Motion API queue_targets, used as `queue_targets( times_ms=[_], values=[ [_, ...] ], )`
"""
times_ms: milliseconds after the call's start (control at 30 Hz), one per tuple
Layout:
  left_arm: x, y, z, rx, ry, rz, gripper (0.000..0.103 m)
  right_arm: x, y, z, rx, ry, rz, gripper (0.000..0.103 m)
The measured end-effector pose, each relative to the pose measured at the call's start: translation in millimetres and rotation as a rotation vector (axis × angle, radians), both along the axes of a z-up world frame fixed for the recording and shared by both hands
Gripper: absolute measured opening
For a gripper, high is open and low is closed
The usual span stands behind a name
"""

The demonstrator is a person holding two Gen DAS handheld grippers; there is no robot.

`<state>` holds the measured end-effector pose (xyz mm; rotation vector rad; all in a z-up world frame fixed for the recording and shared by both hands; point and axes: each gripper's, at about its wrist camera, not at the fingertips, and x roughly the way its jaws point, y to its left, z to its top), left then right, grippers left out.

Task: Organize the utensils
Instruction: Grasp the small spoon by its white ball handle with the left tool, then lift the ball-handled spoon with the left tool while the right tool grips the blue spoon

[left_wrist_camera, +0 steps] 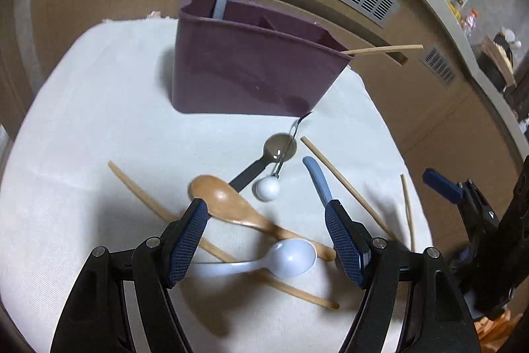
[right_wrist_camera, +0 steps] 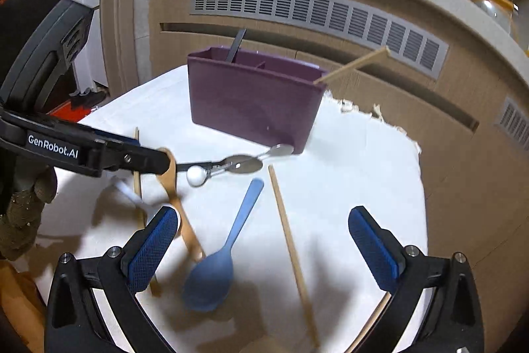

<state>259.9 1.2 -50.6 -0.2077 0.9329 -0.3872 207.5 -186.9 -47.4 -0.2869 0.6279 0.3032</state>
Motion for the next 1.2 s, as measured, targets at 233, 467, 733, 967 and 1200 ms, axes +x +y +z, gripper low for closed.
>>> queue_targets(
  times_ms=[233, 467, 733, 967, 1200],
  values=[
    [4, -43, -1, 0.242, -0.169, -0.145, 0.037, -5, -17, -14, 0.064, 0.039, -0.027, 0.102],
    [19, -54, -26, 0.332, -0.152, -0.152, 0.036, -13, -19, -18, 0.067, 0.027, -0.007, 0.102],
    [28, -61, -37, 0.341, -0.142, -0.161, 0.035, -10, -25, -22, 0.097, 0.058, -0.033, 0.102],
    [8, -53, -34, 0.324, -0.185, -0.139, 0.022, -25, -19, -11, 0.078, 0.023, -0.034, 0.102],
    [-43, -16, 23, 0.244, -0.344, -0.021, 0.022, -40, -15, 1, 0.061, -0.012, -0.039, 0.102]
  ],
)
